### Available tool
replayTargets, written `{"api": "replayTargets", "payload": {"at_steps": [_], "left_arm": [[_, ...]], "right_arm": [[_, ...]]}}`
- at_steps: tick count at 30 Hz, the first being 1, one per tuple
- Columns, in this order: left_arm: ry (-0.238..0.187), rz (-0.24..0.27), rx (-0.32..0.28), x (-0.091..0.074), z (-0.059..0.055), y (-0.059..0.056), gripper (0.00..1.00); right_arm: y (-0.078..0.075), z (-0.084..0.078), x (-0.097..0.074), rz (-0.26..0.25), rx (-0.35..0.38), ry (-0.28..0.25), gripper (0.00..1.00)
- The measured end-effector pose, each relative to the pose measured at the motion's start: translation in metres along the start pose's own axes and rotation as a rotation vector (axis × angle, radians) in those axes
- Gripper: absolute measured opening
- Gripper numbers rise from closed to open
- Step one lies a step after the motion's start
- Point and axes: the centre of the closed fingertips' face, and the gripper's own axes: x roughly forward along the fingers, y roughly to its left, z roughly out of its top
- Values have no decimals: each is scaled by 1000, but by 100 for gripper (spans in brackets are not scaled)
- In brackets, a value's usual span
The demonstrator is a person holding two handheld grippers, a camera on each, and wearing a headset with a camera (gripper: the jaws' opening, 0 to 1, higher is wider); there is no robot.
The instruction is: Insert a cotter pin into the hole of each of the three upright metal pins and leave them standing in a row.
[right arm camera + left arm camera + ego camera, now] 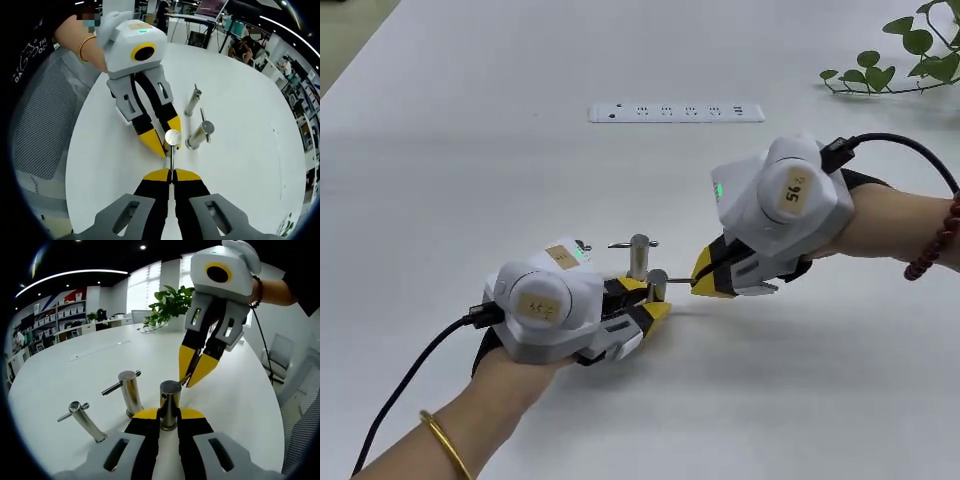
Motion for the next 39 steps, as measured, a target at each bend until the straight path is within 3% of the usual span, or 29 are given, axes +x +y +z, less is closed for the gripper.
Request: {"api": "replayTargets", "payload": {"at_steps": [21,29,39], "left_arm": [[-8,14,-10,1,-1,0,10],[-14,18,-16,0,-1,0,10],[-14,32,-33,0,-1,0,10]], "right_arm": [[-2,14,8,-18,14,-50,0],[-4,11,4,-42,49,-59,10],[-5,2,-2,-58,84,-60,3]]}}
